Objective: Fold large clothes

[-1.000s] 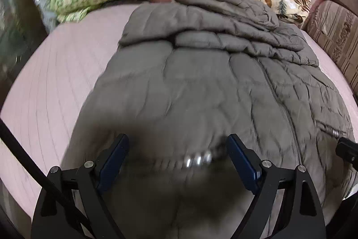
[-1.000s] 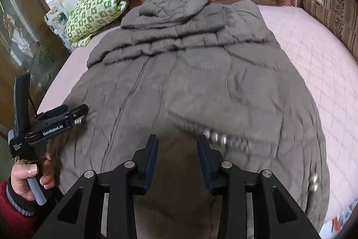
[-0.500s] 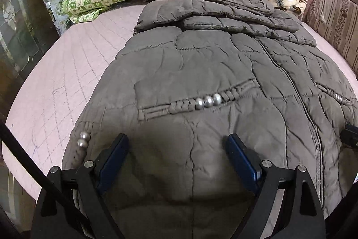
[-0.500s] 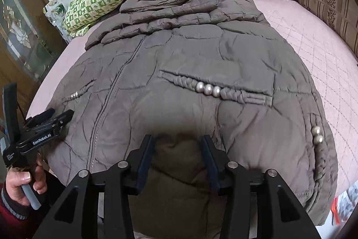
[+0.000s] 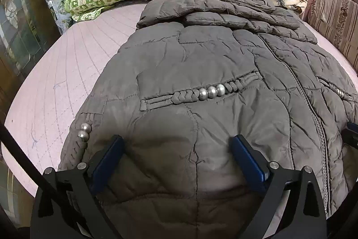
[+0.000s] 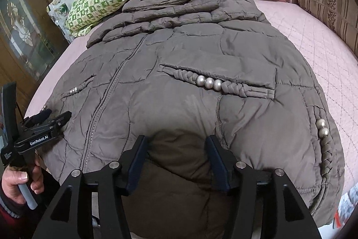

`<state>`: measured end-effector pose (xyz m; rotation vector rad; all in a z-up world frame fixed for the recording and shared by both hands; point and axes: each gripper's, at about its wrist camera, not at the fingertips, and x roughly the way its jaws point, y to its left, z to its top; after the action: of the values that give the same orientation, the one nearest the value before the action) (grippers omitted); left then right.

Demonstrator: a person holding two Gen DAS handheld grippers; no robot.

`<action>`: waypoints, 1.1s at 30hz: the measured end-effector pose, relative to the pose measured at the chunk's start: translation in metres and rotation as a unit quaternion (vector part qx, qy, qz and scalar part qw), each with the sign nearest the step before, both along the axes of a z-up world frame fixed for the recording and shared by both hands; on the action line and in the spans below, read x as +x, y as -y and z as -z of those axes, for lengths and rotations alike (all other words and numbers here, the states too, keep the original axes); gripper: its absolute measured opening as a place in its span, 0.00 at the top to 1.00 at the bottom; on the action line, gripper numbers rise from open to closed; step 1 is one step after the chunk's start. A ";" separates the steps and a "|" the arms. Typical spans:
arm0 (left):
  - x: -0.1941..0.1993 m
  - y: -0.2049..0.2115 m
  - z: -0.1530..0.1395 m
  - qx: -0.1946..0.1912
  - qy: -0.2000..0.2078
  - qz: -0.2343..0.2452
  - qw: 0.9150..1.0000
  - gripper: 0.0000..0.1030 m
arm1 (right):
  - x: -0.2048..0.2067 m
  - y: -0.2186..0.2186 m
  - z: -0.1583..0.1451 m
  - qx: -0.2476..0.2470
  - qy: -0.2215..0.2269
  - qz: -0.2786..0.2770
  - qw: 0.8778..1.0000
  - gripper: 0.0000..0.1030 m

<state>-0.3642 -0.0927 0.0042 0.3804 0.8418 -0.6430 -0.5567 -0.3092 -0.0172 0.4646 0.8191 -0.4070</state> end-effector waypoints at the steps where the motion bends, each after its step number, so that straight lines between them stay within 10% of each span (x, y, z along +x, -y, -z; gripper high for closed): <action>1: 0.000 -0.001 0.000 -0.002 0.001 -0.001 1.000 0.05 | 0.000 0.000 0.000 -0.001 0.000 -0.001 1.000 0.39; 33: -0.013 -0.008 0.007 -0.035 0.051 -0.023 0.998 0.00 | 0.004 -0.012 0.006 -0.030 0.027 -0.043 0.998 0.17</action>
<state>-0.3771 -0.0843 -0.0028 0.3271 0.7270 -0.6044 -0.5531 -0.2969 -0.0235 0.3814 0.7698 -0.3373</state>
